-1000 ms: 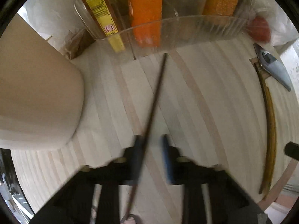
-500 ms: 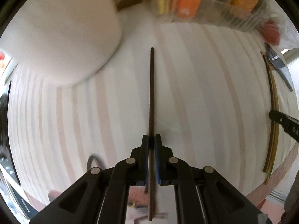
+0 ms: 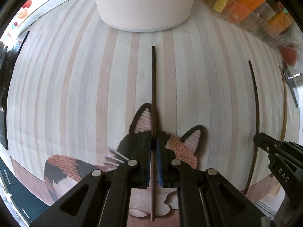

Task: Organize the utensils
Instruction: 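Grasp a black chopstick with the left tool while the right tool grasps another black chopstick, then lift both held black chopsticks up over the cream holder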

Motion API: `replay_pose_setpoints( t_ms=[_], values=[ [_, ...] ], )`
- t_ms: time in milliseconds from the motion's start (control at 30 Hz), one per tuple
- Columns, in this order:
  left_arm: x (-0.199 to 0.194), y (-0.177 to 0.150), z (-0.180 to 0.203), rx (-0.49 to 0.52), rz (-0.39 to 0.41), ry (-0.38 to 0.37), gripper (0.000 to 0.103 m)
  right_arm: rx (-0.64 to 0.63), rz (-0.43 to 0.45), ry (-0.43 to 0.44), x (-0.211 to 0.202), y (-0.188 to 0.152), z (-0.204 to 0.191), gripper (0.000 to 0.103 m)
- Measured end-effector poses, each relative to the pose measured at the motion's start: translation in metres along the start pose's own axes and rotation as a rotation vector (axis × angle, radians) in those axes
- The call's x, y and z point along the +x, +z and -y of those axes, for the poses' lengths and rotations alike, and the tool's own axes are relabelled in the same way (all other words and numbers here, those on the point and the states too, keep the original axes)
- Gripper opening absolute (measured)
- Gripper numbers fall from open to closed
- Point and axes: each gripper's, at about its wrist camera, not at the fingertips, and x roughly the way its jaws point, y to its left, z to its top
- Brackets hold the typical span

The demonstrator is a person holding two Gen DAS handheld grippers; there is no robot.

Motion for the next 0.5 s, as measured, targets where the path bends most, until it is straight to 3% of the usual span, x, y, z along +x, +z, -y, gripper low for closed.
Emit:
replay_pose_setpoints(
  t_ms=[100,433,500],
  values=[
    [0.000,0.002,-0.011,0.023,0.009,0.013,0.009,-0.025,-0.018,-0.002,0.004,0.013,-0.010,0.007],
    [-0.006,0.051,0.005,0.057,0.041,0.048,0.008,-0.020,-0.029,-0.091,0.017,0.066,-0.046,0.007],
    [-0.005,0.056,0.009,0.067,0.032,0.047,0.004,-0.015,-0.032,-0.101,0.019,0.064,-0.055,0.007]
  ],
)
